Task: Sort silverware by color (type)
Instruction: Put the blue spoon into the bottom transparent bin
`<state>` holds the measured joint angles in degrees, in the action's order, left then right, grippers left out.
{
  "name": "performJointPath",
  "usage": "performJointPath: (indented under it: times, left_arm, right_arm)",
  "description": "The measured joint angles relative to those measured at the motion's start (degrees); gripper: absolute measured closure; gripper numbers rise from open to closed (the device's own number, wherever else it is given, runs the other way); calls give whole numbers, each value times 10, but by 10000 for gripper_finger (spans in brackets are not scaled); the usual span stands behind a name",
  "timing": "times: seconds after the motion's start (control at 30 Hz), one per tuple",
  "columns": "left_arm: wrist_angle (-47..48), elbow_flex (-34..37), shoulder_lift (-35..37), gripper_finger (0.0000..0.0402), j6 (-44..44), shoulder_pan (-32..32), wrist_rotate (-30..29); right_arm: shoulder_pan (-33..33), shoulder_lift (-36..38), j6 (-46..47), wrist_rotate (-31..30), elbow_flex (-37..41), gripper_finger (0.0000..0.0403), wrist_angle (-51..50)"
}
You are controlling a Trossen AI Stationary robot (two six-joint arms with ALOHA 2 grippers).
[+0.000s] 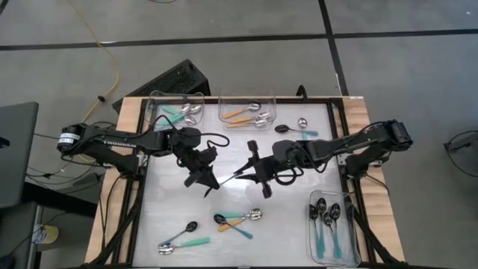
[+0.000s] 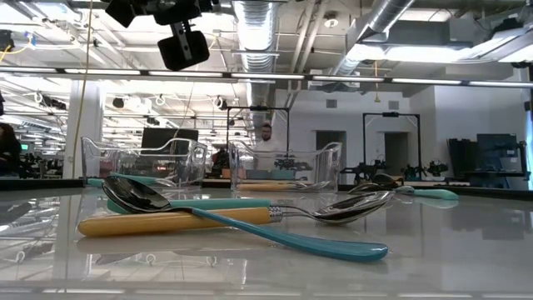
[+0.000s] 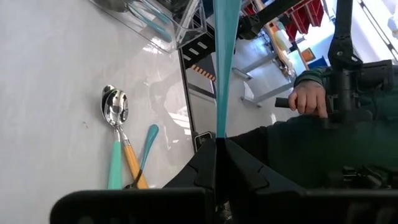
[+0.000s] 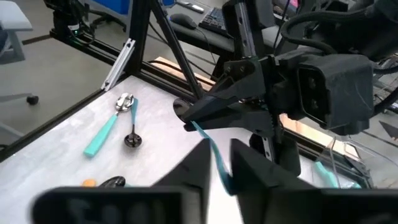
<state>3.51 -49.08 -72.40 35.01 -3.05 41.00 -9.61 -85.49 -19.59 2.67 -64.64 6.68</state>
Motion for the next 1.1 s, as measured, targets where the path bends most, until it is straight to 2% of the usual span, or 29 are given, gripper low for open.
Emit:
performJointPath:
  times: [0.1, 0.23, 0.33, 0.43, 0.6, 0.73, 0.87, 1.0, 1.1]
  left_arm:
    - [-3, 0, 1, 401, 0, -1, 2]
    - [-11, 0, 1, 390, -3, 0, -7]
    - [-26, 0, 2, 356, -15, -4, -16]
    - [-37, -1, 12, 312, -30, -23, -11]
    - [-31, -1, 30, 250, -54, -84, -10]
    - [-32, -1, 39, 225, -77, -127, -10]
    - [-31, -1, 39, 220, -103, -149, -12]
    - [-31, -1, 39, 219, -120, -157, -14]
    - [-35, -1, 39, 219, -124, -161, -23]
  right_arm:
    - [0, 0, 0, 7, 0, 379, -3]
    - [1, 1, 54, 7, 0, 377, -8]
    - [4, 11, 170, 7, 0, 372, -40]
    - [9, 47, 304, 32, 0, 377, -108]
    - [-3, 141, 544, 86, 0, 377, -309]
    - [-75, 226, 695, 111, 0, 377, -449]
    - [-192, 295, 867, 111, 0, 377, -553]
    - [-321, 314, 1014, 94, 0, 377, -641]
    - [-392, 307, 1050, 105, 0, 377, -693]
